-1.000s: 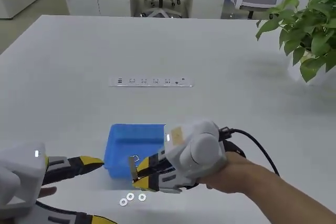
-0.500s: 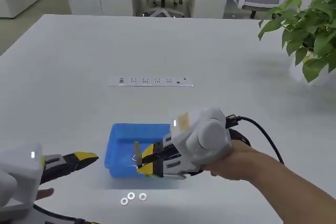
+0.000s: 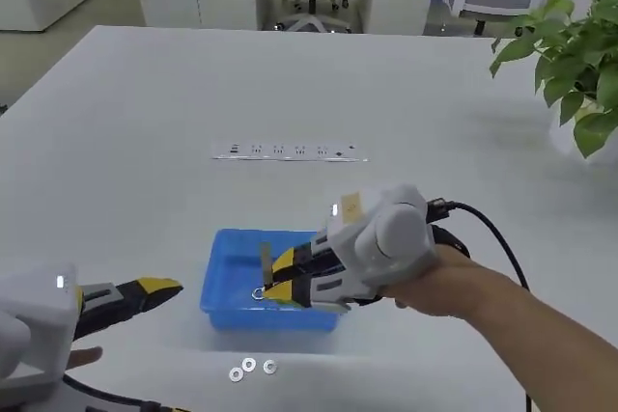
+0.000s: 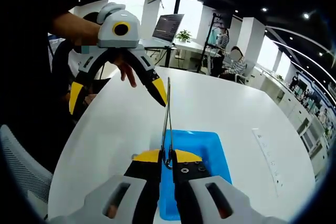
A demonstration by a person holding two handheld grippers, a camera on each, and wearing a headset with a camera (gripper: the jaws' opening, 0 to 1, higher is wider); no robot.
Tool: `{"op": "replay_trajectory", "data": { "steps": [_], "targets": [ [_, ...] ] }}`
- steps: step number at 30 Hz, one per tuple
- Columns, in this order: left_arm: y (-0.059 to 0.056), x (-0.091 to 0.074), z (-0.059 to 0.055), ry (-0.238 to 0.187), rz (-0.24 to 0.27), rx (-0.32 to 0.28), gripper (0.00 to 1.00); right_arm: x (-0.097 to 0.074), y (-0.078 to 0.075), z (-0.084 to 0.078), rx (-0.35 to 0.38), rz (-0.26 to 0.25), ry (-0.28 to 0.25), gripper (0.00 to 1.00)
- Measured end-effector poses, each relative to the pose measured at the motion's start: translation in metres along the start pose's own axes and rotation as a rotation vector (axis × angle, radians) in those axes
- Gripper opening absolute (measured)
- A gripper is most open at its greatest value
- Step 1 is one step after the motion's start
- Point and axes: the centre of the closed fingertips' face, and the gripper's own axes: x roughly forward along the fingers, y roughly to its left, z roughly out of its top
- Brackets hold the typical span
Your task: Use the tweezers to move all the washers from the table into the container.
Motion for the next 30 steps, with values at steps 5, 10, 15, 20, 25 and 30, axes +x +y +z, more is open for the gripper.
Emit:
{"op": "replay_trajectory", "data": {
  "steps": [5, 10, 15, 20, 25, 30],
  "targets": [
    [0.001, -0.001, 0.003, -0.014, 0.004, -0.014, 0.99, 0.004, -0.007, -0.003, -0.006, -0.004, -0.007, 0.08],
    [0.004, -0.002, 0.004, -0.021, 0.009, -0.023, 0.99, 0.009, -0.011, -0.009, -0.008, 0.001, -0.002, 0.08],
    [0.009, -0.003, 0.007, -0.035, 0.019, -0.036, 0.99, 0.014, -0.015, -0.017, 0.007, 0.010, 0.004, 0.08],
    [0.012, -0.003, 0.009, -0.044, 0.025, -0.041, 0.99, 0.018, -0.020, -0.026, 0.025, 0.013, 0.010, 0.08],
    [0.014, -0.002, 0.011, -0.056, 0.029, -0.056, 0.99, 0.023, -0.022, -0.035, 0.040, 0.017, 0.020, 0.08],
    [0.018, -0.001, 0.013, -0.063, 0.036, -0.055, 0.99, 0.027, -0.025, -0.042, 0.051, 0.021, 0.026, 0.09]
  ]
}}
